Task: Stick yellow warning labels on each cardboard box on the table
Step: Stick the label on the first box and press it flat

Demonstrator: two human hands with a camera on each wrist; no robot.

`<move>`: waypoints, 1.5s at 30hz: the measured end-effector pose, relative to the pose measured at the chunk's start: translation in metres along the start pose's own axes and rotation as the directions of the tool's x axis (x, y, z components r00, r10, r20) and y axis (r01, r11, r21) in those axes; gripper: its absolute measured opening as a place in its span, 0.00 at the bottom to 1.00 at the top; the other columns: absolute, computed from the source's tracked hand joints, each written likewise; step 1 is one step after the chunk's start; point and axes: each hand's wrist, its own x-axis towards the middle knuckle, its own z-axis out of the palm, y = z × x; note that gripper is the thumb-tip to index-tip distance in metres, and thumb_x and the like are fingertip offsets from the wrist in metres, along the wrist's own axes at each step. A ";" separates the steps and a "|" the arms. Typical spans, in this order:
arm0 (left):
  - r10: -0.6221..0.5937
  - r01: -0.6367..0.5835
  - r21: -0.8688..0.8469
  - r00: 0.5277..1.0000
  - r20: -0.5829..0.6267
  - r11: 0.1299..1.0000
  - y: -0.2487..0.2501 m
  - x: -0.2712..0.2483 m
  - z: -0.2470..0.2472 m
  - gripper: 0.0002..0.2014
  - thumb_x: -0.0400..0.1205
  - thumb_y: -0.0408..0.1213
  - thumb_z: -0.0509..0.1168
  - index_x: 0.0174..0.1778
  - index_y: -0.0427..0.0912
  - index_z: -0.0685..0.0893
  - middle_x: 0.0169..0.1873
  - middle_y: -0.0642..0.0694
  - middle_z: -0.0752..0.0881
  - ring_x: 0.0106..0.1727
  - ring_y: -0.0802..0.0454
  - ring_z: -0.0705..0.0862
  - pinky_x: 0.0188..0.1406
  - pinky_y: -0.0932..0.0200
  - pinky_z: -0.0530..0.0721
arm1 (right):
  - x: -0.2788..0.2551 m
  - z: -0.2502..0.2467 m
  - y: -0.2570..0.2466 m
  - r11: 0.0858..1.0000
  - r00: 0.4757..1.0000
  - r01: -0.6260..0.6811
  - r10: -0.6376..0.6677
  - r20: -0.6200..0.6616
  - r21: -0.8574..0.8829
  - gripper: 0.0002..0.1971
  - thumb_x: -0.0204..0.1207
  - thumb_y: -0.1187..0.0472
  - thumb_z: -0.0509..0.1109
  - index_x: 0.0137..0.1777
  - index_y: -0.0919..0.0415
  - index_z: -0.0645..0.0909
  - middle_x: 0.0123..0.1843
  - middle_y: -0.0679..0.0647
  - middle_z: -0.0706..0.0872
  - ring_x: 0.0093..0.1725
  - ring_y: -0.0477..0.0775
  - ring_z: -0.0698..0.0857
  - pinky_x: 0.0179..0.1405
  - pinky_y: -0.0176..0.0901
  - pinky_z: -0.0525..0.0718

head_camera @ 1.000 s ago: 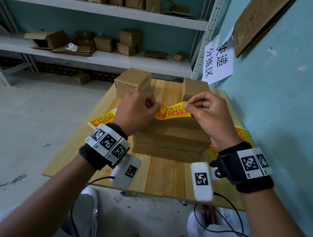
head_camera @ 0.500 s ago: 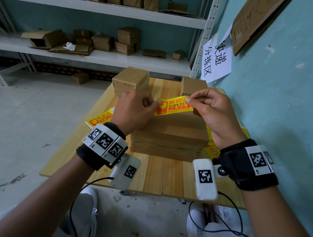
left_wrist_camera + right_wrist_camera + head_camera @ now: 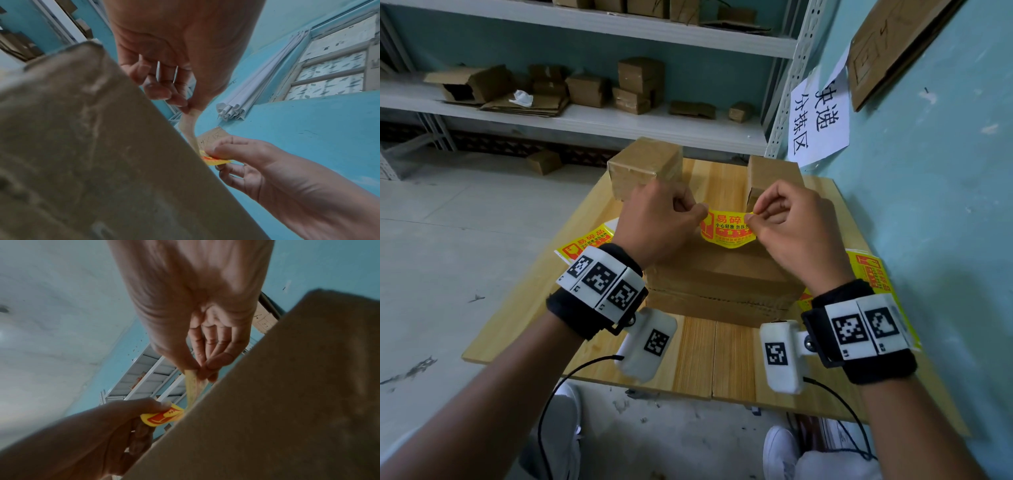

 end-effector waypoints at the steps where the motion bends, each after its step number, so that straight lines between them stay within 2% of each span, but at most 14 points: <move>1: -0.006 0.006 -0.004 1.000 0.006 1.000 -0.001 0.001 0.001 0.12 0.80 0.45 0.70 0.35 0.42 0.89 0.25 0.55 0.82 0.27 0.60 0.76 0.24 0.71 0.66 | 0.000 0.001 0.000 1.000 1.000 0.000 0.000 -0.002 -0.017 0.05 0.71 0.64 0.78 0.41 0.60 0.84 0.34 0.49 0.87 0.31 0.45 0.85 0.32 0.25 0.80; 4: -0.022 0.022 -0.035 1.000 0.021 0.999 -0.002 0.003 0.001 0.12 0.80 0.44 0.70 0.35 0.42 0.89 0.25 0.56 0.81 0.26 0.61 0.75 0.24 0.70 0.67 | 0.001 0.001 -0.001 0.999 1.000 0.003 -0.003 -0.002 -0.047 0.05 0.72 0.63 0.78 0.41 0.59 0.83 0.35 0.47 0.87 0.32 0.40 0.85 0.32 0.21 0.78; 7: -0.042 0.044 -0.057 0.998 0.038 0.997 -0.001 0.005 0.001 0.12 0.80 0.44 0.70 0.35 0.42 0.89 0.25 0.55 0.81 0.26 0.60 0.75 0.24 0.71 0.66 | 0.002 0.002 -0.001 1.000 1.000 -0.007 0.006 -0.017 -0.021 0.04 0.71 0.63 0.78 0.40 0.59 0.84 0.37 0.49 0.88 0.34 0.40 0.85 0.34 0.22 0.78; 13: -0.084 0.094 -0.125 0.993 0.083 0.988 0.001 0.006 0.003 0.13 0.81 0.43 0.69 0.35 0.39 0.89 0.27 0.51 0.84 0.28 0.59 0.77 0.29 0.62 0.74 | 0.004 0.006 -0.001 0.998 0.999 -0.037 0.038 -0.012 0.057 0.03 0.71 0.63 0.78 0.40 0.58 0.86 0.38 0.47 0.88 0.39 0.41 0.86 0.37 0.27 0.82; 19: -0.122 0.140 -0.176 0.987 0.107 0.974 0.004 0.005 0.002 0.13 0.81 0.44 0.69 0.33 0.44 0.89 0.33 0.45 0.90 0.38 0.51 0.86 0.40 0.54 0.83 | 0.003 0.006 0.000 0.997 0.998 -0.057 0.057 -0.002 0.056 0.02 0.72 0.63 0.78 0.41 0.58 0.87 0.39 0.47 0.89 0.37 0.39 0.86 0.34 0.19 0.79; 26: -0.127 0.156 -0.236 0.983 0.134 0.959 0.003 0.006 0.003 0.14 0.81 0.45 0.68 0.30 0.46 0.87 0.28 0.49 0.87 0.26 0.64 0.78 0.32 0.62 0.76 | 0.002 0.007 0.000 0.997 0.997 -0.069 0.069 0.017 0.032 0.01 0.71 0.63 0.78 0.41 0.59 0.88 0.39 0.48 0.89 0.38 0.38 0.86 0.36 0.19 0.79; 30: -0.117 0.152 -0.247 0.981 0.152 0.957 0.003 0.007 0.003 0.15 0.82 0.44 0.68 0.29 0.46 0.85 0.24 0.52 0.83 0.22 0.67 0.76 0.26 0.70 0.72 | 0.002 0.008 -0.001 0.997 0.998 -0.066 0.065 0.022 0.032 0.01 0.71 0.63 0.78 0.41 0.57 0.88 0.39 0.46 0.89 0.40 0.38 0.86 0.36 0.19 0.78; 35: -0.114 0.153 -0.246 0.980 0.164 0.957 0.002 0.007 0.004 0.15 0.82 0.44 0.67 0.30 0.45 0.86 0.26 0.50 0.85 0.24 0.66 0.77 0.31 0.64 0.74 | 0.002 0.007 -0.002 0.997 0.998 -0.061 0.061 0.019 0.041 0.01 0.72 0.63 0.77 0.42 0.57 0.88 0.40 0.46 0.90 0.40 0.38 0.86 0.36 0.18 0.79; 39: -0.106 0.146 -0.249 0.980 0.170 0.958 0.004 0.006 0.003 0.16 0.82 0.45 0.67 0.29 0.47 0.85 0.25 0.51 0.84 0.24 0.64 0.76 0.31 0.64 0.74 | 0.002 0.006 -0.003 0.997 0.998 -0.059 0.058 0.012 0.055 0.02 0.72 0.63 0.77 0.42 0.57 0.88 0.41 0.46 0.90 0.39 0.38 0.86 0.35 0.17 0.78; 43: -0.103 0.140 -0.256 0.983 0.155 0.956 0.005 0.006 0.003 0.17 0.82 0.45 0.68 0.25 0.48 0.83 0.20 0.55 0.80 0.21 0.64 0.74 0.28 0.65 0.72 | 0.002 0.005 -0.003 0.997 0.998 -0.056 0.055 0.013 0.051 0.02 0.73 0.63 0.77 0.44 0.56 0.89 0.42 0.44 0.90 0.38 0.37 0.87 0.36 0.18 0.80; 45: -0.105 0.141 -0.242 0.982 0.156 0.960 0.004 0.006 0.003 0.17 0.82 0.45 0.68 0.26 0.49 0.83 0.22 0.54 0.82 0.23 0.65 0.76 0.29 0.64 0.73 | 0.002 0.006 -0.003 0.997 0.998 -0.056 0.055 0.018 0.048 0.02 0.73 0.63 0.77 0.44 0.56 0.89 0.42 0.44 0.90 0.38 0.37 0.87 0.36 0.18 0.79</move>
